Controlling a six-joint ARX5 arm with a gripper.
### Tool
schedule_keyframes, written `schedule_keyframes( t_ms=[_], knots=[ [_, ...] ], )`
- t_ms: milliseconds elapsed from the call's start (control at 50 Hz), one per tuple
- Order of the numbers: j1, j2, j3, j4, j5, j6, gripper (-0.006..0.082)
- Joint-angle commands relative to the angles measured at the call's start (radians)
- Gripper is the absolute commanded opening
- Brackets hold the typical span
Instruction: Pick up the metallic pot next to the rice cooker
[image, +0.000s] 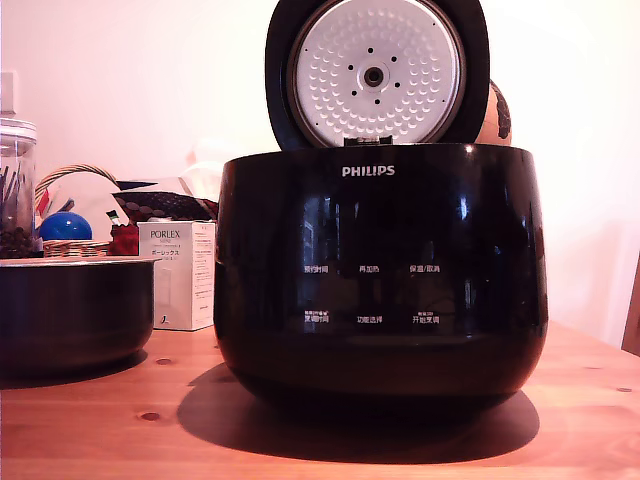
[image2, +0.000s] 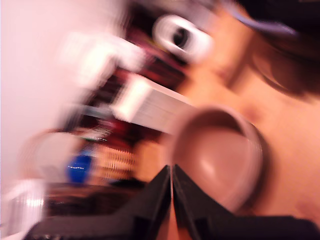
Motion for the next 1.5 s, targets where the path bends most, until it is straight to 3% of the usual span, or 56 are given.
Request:
schedule_keyframes(
  t_ms=[0, 340, 620, 1140, 1420, 1480],
  knots=[
    [0.005, 0.032, 0.024, -0.057, 0.001, 0.047, -0.0024],
    [0.002, 0.236, 0.207, -0.341, -0.032, 0.072, -0.0024],
    [0.002, 0.414, 0.307, -0.450, -0.002, 0.053, -0.0024],
    [0.022, 0.562, 0.332, -0.418, 0.016, 0.044, -0.0024],
    [0.051, 0.654, 0.332, -0.369, 0.024, 0.065, 0.0035],
    [0.054, 0.681, 0.332, -0.368, 0.028, 0.065, 0.0092]
  ],
)
